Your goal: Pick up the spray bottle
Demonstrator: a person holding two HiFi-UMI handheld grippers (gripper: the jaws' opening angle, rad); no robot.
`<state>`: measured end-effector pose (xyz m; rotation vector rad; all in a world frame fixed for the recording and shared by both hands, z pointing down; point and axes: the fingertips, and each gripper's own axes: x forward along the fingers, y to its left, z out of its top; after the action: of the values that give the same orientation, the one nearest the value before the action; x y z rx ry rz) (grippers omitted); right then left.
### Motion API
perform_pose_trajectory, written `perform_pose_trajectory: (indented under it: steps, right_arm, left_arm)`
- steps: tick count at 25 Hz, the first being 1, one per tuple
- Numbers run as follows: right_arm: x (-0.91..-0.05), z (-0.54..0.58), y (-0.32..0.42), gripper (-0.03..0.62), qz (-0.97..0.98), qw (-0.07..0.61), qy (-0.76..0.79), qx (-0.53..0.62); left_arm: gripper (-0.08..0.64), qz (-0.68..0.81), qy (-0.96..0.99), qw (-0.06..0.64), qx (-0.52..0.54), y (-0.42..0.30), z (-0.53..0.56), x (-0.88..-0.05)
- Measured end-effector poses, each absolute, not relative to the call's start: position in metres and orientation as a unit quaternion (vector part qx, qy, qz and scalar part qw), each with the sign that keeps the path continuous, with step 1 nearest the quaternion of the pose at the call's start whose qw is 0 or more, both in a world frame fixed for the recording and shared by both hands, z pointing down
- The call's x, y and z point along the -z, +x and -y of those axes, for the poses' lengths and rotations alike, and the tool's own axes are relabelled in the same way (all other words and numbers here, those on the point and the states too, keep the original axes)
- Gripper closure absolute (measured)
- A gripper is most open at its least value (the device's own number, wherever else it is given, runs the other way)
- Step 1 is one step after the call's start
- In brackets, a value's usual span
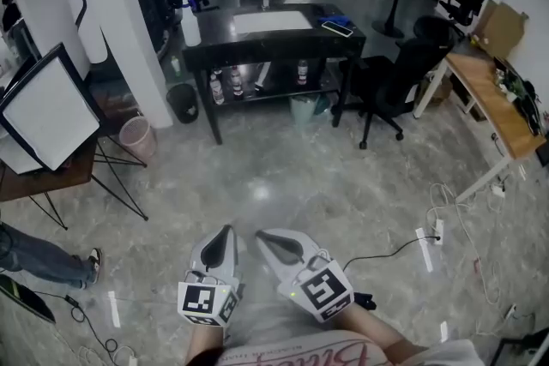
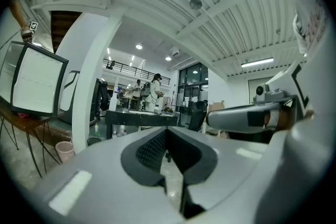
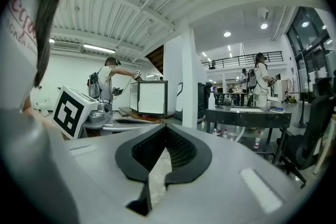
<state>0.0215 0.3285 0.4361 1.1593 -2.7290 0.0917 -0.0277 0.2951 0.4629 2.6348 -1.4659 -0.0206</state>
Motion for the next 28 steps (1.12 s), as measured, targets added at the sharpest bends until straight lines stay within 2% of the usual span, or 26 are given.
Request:
perform_pose_trajectory:
  steps: [9,28]
  right_arm:
    - [-0.439,-0.267,0.016,0.591,0.916,0.083,0.388,-0.049]
    - [-0.405,-0.020,-0.021,0.591,0.913,0.062,0.402,-0.020]
  left_arm:
    - [0.560,0.506,0.861,0.055,0.013,-0.042,-0.229,-0.449]
    - [0.560,0.511,0.859,0.015,0.011,-0.083,0.001,-0.408]
